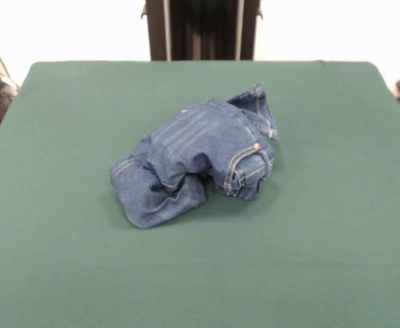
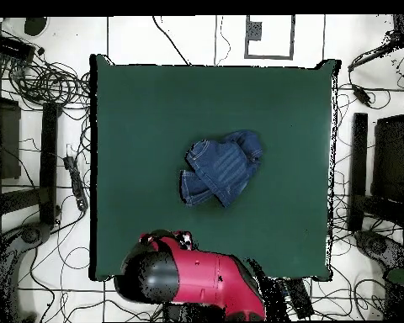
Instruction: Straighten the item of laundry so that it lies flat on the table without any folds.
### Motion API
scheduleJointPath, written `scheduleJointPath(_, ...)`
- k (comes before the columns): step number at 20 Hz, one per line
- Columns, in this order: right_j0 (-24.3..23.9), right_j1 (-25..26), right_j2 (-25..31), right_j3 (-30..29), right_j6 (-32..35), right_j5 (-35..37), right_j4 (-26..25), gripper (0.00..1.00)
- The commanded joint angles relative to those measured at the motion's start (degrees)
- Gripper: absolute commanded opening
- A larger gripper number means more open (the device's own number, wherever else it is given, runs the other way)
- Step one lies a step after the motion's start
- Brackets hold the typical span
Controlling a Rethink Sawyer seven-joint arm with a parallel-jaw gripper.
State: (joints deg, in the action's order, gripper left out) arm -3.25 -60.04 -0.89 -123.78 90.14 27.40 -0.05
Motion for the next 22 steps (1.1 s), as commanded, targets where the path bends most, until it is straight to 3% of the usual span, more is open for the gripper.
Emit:
scheduleJointPath(1, -1.8, 8.32, 4.05, -3.41, 11.45, -7.91, 2.89, 0.0)
scheduleJointPath(13, -5.82, 16.15, 6.64, -2.52, 9.13, -14.76, 1.13, 0.0)
scheduleJointPath(22, -5.16, 18.68, 5.54, 0.64, 8.05, -14.41, -0.29, 0.0)
